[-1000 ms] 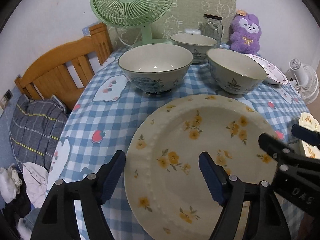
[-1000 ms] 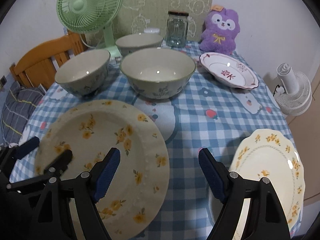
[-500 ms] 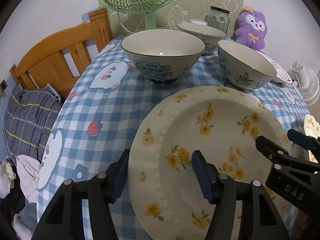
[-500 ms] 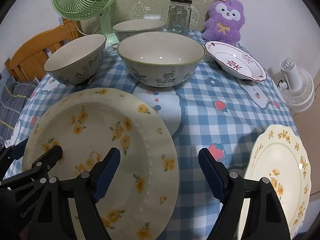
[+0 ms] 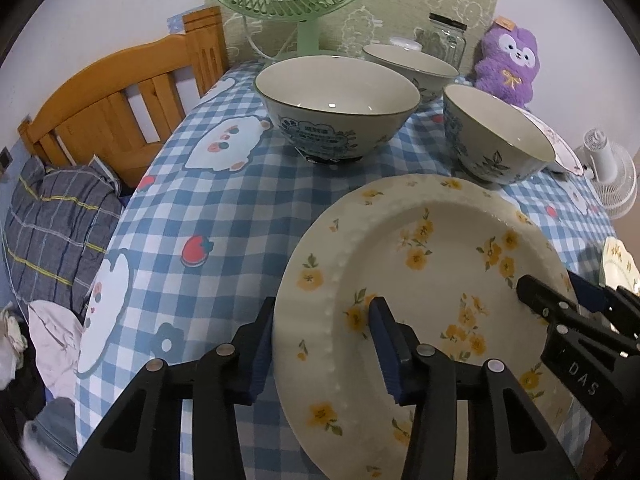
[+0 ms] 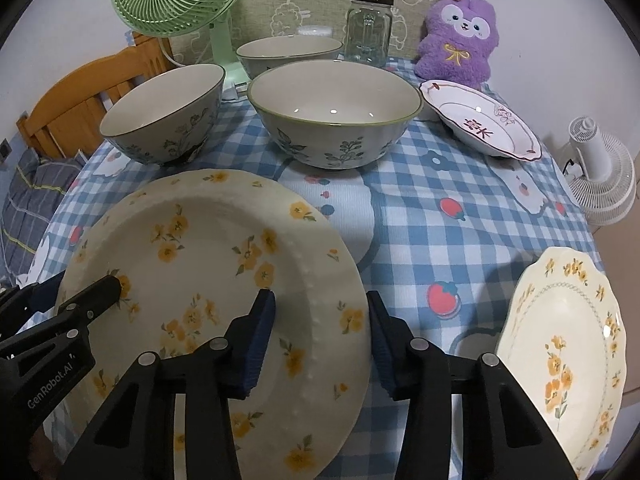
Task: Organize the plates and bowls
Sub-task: 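Lift the beaded plate and carry it toward the scalloped plate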
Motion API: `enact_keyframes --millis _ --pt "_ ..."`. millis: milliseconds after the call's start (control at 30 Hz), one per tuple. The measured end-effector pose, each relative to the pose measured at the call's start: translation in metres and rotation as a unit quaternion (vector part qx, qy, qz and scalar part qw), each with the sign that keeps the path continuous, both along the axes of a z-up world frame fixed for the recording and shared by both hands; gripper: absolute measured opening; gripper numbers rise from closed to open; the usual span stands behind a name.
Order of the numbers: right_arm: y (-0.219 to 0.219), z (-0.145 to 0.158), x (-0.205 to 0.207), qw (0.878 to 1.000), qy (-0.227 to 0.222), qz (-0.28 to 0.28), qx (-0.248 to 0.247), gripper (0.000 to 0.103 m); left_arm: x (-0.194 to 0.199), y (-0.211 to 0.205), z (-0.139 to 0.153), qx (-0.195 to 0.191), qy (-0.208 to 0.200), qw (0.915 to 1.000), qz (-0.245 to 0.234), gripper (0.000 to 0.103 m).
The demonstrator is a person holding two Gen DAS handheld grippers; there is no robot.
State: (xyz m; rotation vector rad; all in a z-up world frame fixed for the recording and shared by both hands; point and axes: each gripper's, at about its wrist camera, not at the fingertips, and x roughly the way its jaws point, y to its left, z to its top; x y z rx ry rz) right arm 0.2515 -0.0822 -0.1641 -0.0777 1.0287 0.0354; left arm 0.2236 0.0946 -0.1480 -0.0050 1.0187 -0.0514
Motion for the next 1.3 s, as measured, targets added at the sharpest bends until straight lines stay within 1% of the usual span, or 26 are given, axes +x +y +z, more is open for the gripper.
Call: enact_keyframes --millis 200,267,367,467,667,933,1300 --pt "0.000 0.001 0.002 1.000 0.011 0.007 -0.008 0.047 0.005 0.004 0.002 -0.006 0.022 0.9992 -0.033 0.045" --pt "0.000 0.002 0.003 1.000 0.018 0.010 -0.007 0.046 0.005 0.003 0.002 0.002 0.025 0.9984 -0.050 0.045" --pt "-0.002 0.002 0.006 1.000 0.029 0.010 -0.003 0.045 0.006 0.003 0.002 0.006 0.031 0.9977 -0.060 0.044" --pt "-0.003 0.004 0.006 0.999 0.031 0.007 0.005 0.043 0.008 0.006 0.003 -0.004 0.040 0.9976 -0.057 0.043" --pt "-0.004 0.004 0.006 0.999 0.035 0.002 0.003 0.042 0.009 0.002 0.004 0.009 0.040 0.9976 -0.055 0.042" --pt "-0.001 0.007 0.005 0.999 0.034 0.001 -0.005 0.043 0.008 0.002 0.006 0.004 0.051 0.9977 -0.045 0.042" --pt "-0.004 0.011 0.004 0.999 0.040 -0.004 -0.003 0.043 0.007 -0.001 0.007 0.001 0.057 0.9976 -0.038 0.042"
